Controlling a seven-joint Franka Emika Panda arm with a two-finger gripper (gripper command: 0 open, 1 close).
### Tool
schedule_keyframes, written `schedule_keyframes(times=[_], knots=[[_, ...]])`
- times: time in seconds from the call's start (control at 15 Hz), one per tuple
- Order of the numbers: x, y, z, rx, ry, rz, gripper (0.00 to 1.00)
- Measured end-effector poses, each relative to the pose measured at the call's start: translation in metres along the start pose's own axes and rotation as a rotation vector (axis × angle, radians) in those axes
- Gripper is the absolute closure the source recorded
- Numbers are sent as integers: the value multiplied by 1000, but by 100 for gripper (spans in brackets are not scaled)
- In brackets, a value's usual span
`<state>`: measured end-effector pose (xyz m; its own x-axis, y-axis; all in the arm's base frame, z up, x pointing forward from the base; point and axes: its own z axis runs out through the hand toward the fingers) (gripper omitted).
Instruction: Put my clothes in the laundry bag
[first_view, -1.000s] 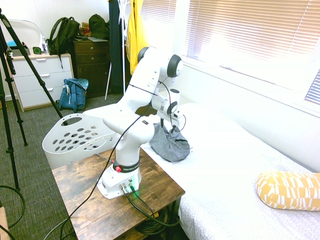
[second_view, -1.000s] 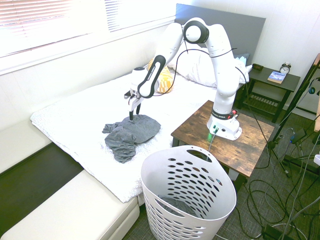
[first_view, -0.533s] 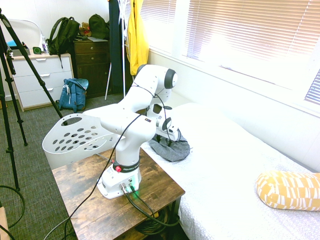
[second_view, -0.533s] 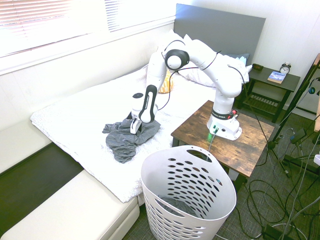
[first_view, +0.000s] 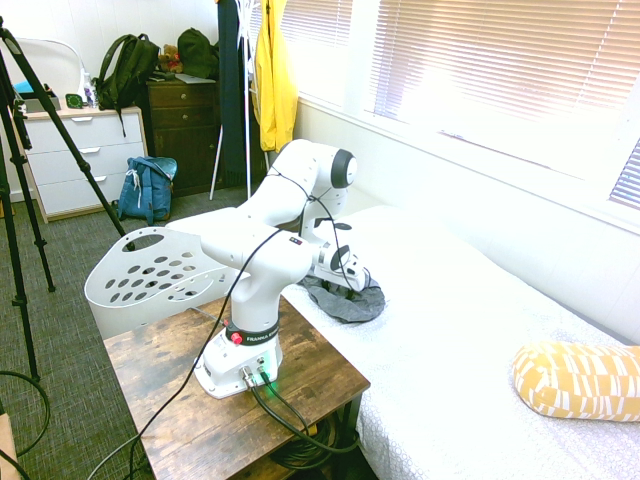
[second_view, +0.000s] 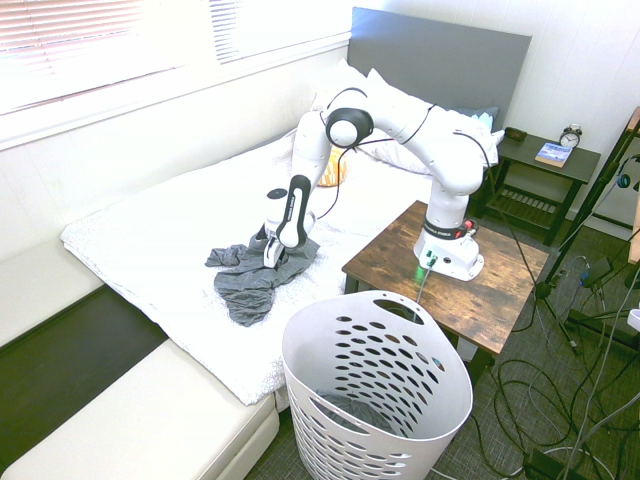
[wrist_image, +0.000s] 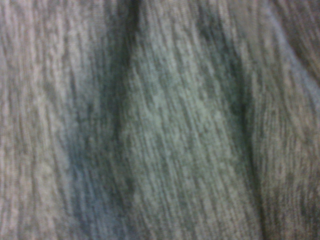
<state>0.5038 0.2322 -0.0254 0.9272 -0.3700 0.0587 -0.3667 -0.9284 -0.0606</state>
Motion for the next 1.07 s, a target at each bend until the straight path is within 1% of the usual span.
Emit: schedule_keyframes(times=[0.27,0.47,0.73,1.07], knots=[[10,11,-1,68,-74,46,100],[17,18,-2,97,-108,73,100],[15,18,-1,104,-121,87,100],[4,8,0,103,-134,79,100]])
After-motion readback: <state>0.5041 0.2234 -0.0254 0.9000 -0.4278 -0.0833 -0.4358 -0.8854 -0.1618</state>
